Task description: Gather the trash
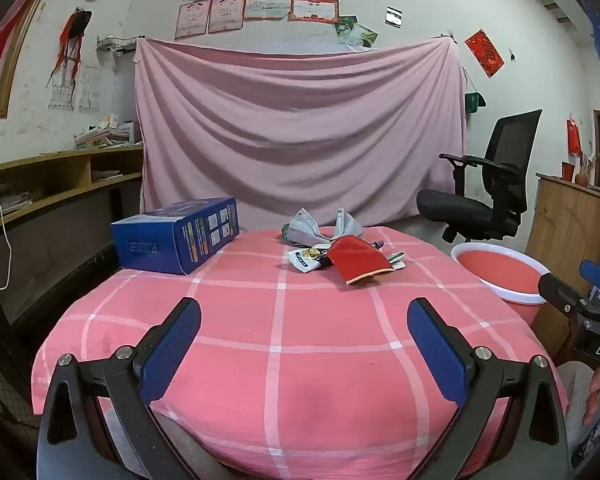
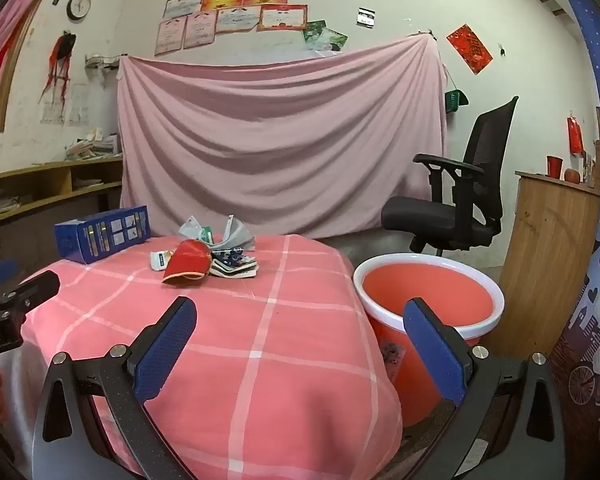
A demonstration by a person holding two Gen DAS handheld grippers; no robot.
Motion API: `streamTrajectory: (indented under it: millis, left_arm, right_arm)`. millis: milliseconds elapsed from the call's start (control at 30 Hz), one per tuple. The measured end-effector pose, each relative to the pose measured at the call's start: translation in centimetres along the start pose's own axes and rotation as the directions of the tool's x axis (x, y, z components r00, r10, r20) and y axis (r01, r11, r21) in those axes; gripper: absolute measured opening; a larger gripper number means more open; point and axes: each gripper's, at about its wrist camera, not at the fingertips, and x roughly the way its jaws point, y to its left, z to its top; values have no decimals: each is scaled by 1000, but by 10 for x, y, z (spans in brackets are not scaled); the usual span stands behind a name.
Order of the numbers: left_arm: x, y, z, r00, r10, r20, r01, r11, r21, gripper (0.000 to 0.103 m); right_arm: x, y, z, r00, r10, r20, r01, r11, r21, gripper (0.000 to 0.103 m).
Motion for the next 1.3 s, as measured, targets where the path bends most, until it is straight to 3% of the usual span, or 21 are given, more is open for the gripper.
streamTrajectory:
  millis: [1300]
  left_arm:
    - [0, -1, 0, 1000, 1, 3, -1, 1000, 5, 101]
  right_arm:
    - [-1, -1, 1, 1000, 6, -4, -6, 1000, 9, 103]
